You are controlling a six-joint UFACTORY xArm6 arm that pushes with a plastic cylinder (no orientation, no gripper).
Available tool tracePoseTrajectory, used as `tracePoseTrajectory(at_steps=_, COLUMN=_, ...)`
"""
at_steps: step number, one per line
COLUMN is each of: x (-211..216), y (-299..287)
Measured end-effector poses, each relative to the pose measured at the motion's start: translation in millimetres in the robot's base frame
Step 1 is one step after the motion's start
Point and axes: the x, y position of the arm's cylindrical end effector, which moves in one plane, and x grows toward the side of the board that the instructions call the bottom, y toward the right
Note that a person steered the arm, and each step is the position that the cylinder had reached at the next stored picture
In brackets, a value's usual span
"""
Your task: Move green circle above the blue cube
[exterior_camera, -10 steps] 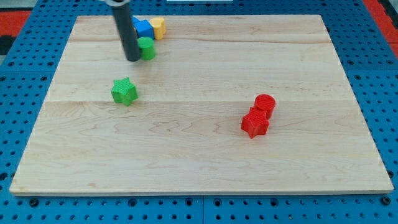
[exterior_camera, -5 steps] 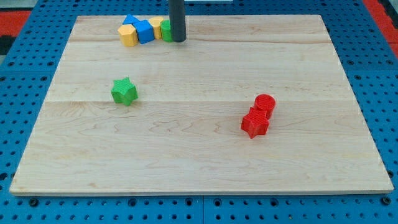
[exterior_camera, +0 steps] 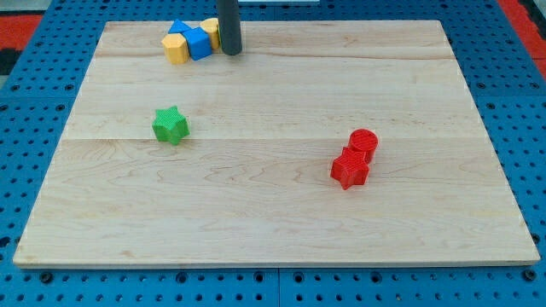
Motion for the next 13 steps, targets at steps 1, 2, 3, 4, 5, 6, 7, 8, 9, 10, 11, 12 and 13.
tracePoseTrajectory(at_steps=1, x=0.0, y=14.5)
tracePoseTrajectory(at_steps=2, x=-0.9, y=96.7)
tracePoseTrajectory(at_steps=3, x=-60.0, y=121.1)
tracePoseTrajectory(at_steps=4, x=-63.4, y=103.8)
tracePoseTrajectory(at_steps=5, x=-63.7, y=83.4)
tracePoseTrajectory(at_steps=6, x=-63.6, y=58.3)
tracePoseTrajectory(at_steps=7, x=-61.4, y=38.2)
tracePoseTrajectory(at_steps=8, x=-43.8, y=27.3)
tracePoseTrajectory(at_steps=9, x=-25.8, y=26.3)
tracePoseTrajectory(at_steps=10, x=-17.8, y=27.8)
tracePoseTrajectory(at_steps=11, x=-23.7, y=51.8)
tracePoseTrajectory(at_steps=12, x=-40.2, y=21.9)
tracePoseTrajectory(at_steps=13, x=-45.0, y=19.7)
